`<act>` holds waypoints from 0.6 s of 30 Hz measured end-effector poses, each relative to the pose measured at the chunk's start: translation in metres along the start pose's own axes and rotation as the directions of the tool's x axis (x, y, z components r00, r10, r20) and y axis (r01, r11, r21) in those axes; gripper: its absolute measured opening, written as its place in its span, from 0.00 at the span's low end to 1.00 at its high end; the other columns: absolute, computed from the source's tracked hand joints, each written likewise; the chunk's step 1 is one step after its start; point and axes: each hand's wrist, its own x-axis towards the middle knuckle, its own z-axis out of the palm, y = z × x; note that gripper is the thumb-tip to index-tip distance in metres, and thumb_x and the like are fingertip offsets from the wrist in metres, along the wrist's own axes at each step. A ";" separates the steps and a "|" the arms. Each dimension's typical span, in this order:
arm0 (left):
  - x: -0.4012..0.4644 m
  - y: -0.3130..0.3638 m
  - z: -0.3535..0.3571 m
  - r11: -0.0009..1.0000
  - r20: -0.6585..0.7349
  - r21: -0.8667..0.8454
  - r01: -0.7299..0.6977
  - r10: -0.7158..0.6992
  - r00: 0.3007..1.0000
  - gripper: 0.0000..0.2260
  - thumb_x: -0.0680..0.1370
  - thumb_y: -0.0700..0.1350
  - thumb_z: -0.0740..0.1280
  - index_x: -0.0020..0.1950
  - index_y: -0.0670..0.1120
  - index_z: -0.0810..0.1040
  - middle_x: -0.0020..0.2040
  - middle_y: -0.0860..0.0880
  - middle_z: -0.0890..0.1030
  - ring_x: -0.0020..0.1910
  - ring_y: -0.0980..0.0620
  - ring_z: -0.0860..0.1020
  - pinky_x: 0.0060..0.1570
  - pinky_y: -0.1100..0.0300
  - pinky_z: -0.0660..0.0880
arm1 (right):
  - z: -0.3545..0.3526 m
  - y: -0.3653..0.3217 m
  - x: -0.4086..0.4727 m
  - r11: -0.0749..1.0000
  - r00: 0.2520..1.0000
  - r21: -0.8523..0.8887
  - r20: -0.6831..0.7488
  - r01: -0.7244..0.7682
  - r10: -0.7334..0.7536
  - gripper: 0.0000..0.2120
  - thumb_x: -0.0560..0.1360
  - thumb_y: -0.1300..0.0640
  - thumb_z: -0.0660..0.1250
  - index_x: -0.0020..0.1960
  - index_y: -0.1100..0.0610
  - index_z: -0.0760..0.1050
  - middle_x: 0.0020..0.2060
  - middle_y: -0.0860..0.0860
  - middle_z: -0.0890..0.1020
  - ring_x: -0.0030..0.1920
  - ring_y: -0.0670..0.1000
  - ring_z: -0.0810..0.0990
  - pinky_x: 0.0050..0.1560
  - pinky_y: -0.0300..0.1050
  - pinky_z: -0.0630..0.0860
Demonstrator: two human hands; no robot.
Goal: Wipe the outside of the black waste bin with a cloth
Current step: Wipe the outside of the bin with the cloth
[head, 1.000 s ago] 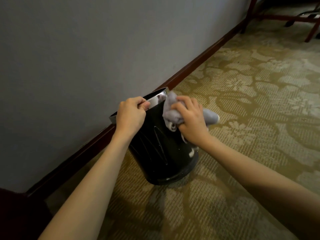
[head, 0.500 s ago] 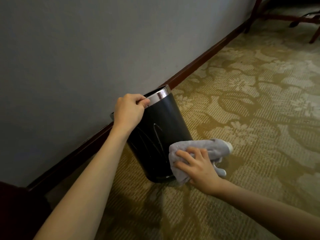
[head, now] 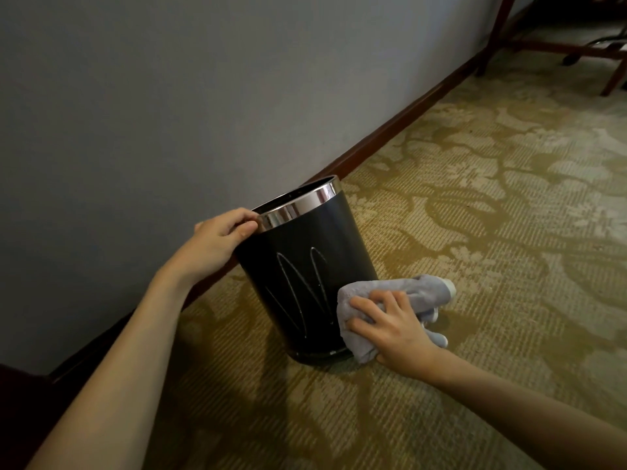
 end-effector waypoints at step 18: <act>0.018 0.051 0.051 0.986 -0.363 -0.127 0.106 -0.145 0.921 0.05 0.77 0.43 0.67 0.46 0.47 0.83 0.40 0.52 0.80 0.41 0.57 0.77 0.37 0.68 0.68 | -0.022 0.054 0.030 0.851 0.880 0.284 -0.047 -0.442 0.473 0.15 0.65 0.67 0.70 0.49 0.55 0.74 0.57 0.51 0.75 0.51 0.56 0.72 0.48 0.58 0.70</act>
